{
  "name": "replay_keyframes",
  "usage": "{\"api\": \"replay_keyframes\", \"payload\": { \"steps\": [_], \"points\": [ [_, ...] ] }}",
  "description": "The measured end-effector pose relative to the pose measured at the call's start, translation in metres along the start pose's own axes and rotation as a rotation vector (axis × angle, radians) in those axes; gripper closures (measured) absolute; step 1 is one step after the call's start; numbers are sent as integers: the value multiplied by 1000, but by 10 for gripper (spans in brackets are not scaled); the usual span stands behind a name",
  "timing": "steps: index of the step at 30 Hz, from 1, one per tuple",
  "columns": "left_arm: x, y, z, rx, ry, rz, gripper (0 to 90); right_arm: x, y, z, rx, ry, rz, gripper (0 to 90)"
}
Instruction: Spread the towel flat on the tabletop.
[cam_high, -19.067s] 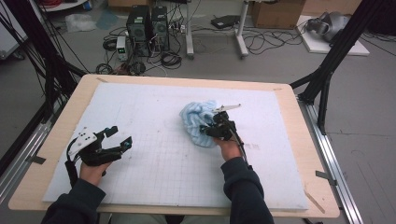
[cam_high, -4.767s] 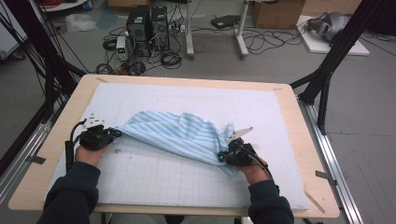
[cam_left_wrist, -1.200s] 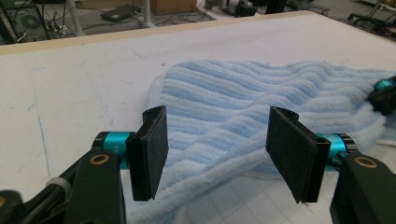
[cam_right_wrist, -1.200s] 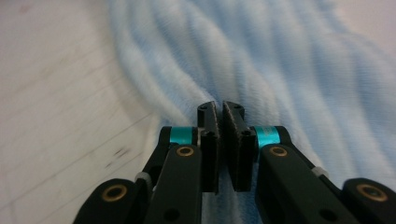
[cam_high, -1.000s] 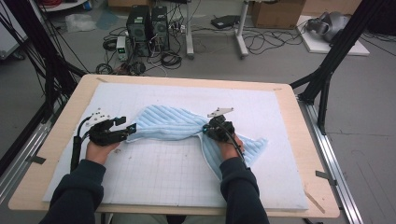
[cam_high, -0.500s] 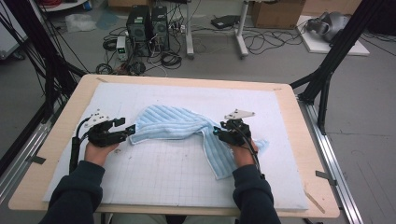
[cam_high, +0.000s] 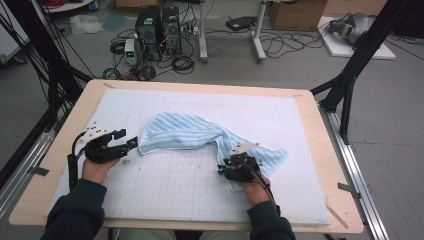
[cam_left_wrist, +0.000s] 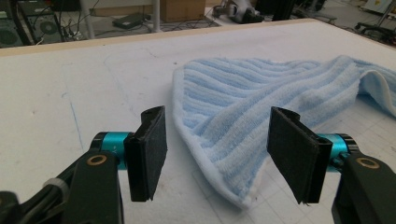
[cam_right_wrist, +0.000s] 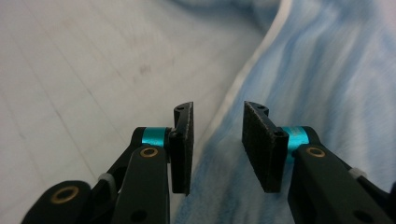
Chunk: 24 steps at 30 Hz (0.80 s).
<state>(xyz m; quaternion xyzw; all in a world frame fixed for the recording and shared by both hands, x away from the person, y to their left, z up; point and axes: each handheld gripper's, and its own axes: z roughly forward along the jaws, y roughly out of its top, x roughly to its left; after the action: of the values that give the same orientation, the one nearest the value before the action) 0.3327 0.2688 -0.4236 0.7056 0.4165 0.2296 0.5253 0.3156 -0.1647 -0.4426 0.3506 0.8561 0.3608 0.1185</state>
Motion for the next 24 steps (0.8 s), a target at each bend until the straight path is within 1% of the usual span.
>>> {"api": "replay_keyframes", "payload": {
  "steps": [1,2,3,4,5,6,9,10,11,12,13,15,17,18,19,20,21,22,24],
  "points": [
    [-1,-1,-2,0,3,0,381,2,-1,0,-17,-28,-2,727],
    [-2,-2,-4,-1,4,-3,381,2,0,0,-14,-38,17,797],
    [-3,-3,-6,-4,6,-6,381,0,1,0,-10,-37,37,865],
    [-4,-4,-8,-7,9,-9,381,0,2,1,-5,-33,50,870],
    [-5,-4,-10,-8,9,-9,382,2,4,2,-1,-41,44,873],
    [-6,-5,-11,-9,13,-7,382,4,5,3,1,-32,41,874],
    [-11,-7,-17,-12,22,-7,383,18,12,13,-10,55,46,874],
    [-12,-8,-19,-13,26,-8,383,24,15,18,-19,86,39,874],
    [-14,-8,-21,-16,30,-11,384,31,19,23,-24,107,34,874],
    [-16,-9,-23,-19,38,-13,386,38,23,28,-34,142,35,874],
    [-16,-10,-26,-18,44,-6,387,44,27,34,-46,168,29,874],
    [-18,-11,-29,-19,51,-14,388,59,36,44,-47,216,10,872],
    [-19,-13,-32,-20,58,-18,389,72,41,52,-44,250,-16,857],
    [-20,-14,-33,-18,56,-21,389,76,43,53,-46,250,-30,804],
    [-21,-14,-33,-18,56,-21,390,77,44,51,-58,252,-32,727],
    [-23,-15,-33,-14,53,-20,390,75,44,45,-74,255,-17,699],
    [-24,-16,-32,-11,51,-16,390,71,43,37,-99,249,-12,667],
    [-26,-16,-31,-7,48,-16,390,66,41,27,-127,230,-3,635],
    [-29,-16,-28,-1,38,-9,391,50,35,4,-177,185,23,615]
  ]
}}
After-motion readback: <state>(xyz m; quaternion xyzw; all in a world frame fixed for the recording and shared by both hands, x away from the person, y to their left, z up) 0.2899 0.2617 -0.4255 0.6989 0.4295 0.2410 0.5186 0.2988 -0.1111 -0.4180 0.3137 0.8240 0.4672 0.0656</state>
